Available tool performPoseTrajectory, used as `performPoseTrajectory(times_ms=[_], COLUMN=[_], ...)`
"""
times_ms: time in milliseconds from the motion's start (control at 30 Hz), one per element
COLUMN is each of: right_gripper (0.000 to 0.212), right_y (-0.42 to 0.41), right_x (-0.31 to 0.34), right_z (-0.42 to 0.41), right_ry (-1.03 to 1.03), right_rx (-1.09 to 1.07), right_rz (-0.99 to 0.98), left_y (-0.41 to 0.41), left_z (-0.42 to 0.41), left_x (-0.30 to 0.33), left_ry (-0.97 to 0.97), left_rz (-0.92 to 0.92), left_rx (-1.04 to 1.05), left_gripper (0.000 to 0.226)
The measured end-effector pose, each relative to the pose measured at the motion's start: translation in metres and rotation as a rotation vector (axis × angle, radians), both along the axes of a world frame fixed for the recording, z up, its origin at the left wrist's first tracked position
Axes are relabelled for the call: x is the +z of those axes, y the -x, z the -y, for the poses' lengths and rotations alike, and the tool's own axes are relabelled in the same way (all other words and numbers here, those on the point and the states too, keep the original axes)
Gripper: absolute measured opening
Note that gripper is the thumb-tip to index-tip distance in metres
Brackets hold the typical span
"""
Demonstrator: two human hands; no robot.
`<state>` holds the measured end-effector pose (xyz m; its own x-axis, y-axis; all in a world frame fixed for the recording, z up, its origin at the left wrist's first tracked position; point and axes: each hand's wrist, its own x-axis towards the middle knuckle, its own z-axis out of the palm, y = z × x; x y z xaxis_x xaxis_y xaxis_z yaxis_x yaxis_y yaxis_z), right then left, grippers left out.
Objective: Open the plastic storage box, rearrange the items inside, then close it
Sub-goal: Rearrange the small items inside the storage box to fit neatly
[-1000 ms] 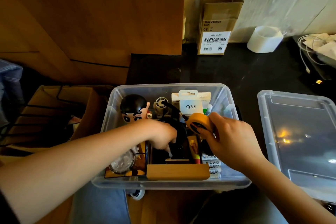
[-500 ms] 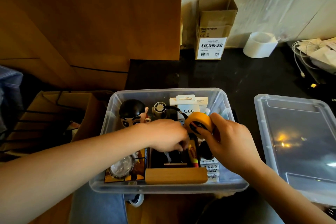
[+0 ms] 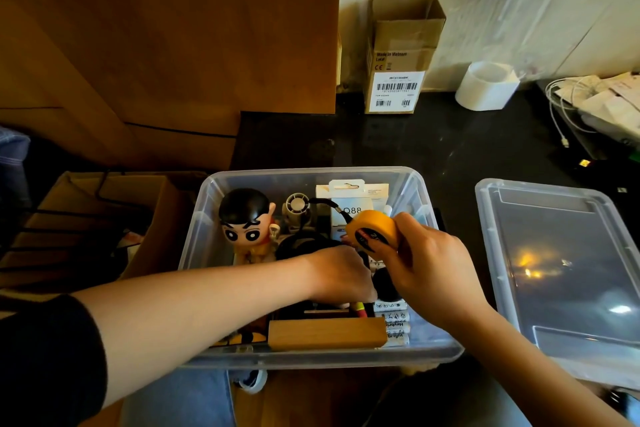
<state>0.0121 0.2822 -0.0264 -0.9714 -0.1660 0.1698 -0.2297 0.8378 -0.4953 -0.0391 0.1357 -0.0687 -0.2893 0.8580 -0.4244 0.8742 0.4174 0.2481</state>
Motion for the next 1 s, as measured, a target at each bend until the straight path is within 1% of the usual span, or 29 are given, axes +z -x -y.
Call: performPoseTrajectory(times_ms=[33,67,133,167,233,300,333,400,467,533,567,667,767,833,1000], right_gripper=[0.025,0.026,0.029,0.030,0.028,0.023,0.021,0.020,0.021,0.023,0.025,0.030,0.034,0.032,0.028], right_y=[0.000,0.000,0.001,0.001,0.000,0.000,0.000,0.000,0.000,0.000,0.000,0.001,0.000,0.000,0.002], right_x=[-0.001,-0.001,0.000,0.000,0.000,-0.001,-0.001,-0.001,-0.002,-0.002,-0.002,-0.003,-0.003,-0.004,-0.005], right_z=[0.000,0.000,0.000,0.000,0.000,-0.001,-0.001,-0.001,0.000,0.000,0.000,-0.001,-0.001,-0.001,0.000], right_ry=[0.000,0.003,0.025,0.037,0.052,0.050,0.049,0.049,0.038,0.026,0.024,0.030,0.005,-0.030,-0.077], right_rx=[-0.001,-0.003,-0.006,-0.010,-0.016,-0.016,-0.014,-0.011,0.004,0.015,0.015,0.008,0.017,0.025,0.021], right_rz=[0.002,0.001,-0.015,-0.029,-0.049,-0.064,-0.074,-0.077,-0.068,-0.065,-0.056,-0.027,-0.020,-0.011,0.003], left_y=[-0.003,-0.002,0.001,0.001,0.001,-0.003,-0.007,-0.015,-0.020,-0.021,-0.019,-0.018,-0.015,-0.008,0.005], left_z=[-0.003,-0.002,0.002,0.007,0.018,0.029,0.035,0.049,0.061,0.072,0.076,0.079,0.071,0.065,0.054], left_x=[0.005,0.007,0.011,0.017,0.022,0.033,0.038,0.045,0.051,0.054,0.053,0.048,0.042,0.037,0.032], left_ry=[0.029,0.067,0.019,-0.033,-0.197,-0.282,-0.324,-0.430,-0.472,-0.437,-0.402,-0.270,-0.113,-0.019,0.132], left_rz=[0.063,0.070,0.080,0.057,-0.007,-0.024,0.000,0.104,0.213,0.265,0.238,0.027,-0.183,-0.237,-0.217], left_rx=[0.030,0.041,0.095,0.098,0.137,0.187,0.250,0.426,0.586,0.705,0.757,0.857,0.833,0.780,0.703], left_gripper=[0.015,0.014,0.015,0.017,0.022,0.026,0.026,0.018,0.011,0.011,0.009,0.017,0.038,0.045,0.034])
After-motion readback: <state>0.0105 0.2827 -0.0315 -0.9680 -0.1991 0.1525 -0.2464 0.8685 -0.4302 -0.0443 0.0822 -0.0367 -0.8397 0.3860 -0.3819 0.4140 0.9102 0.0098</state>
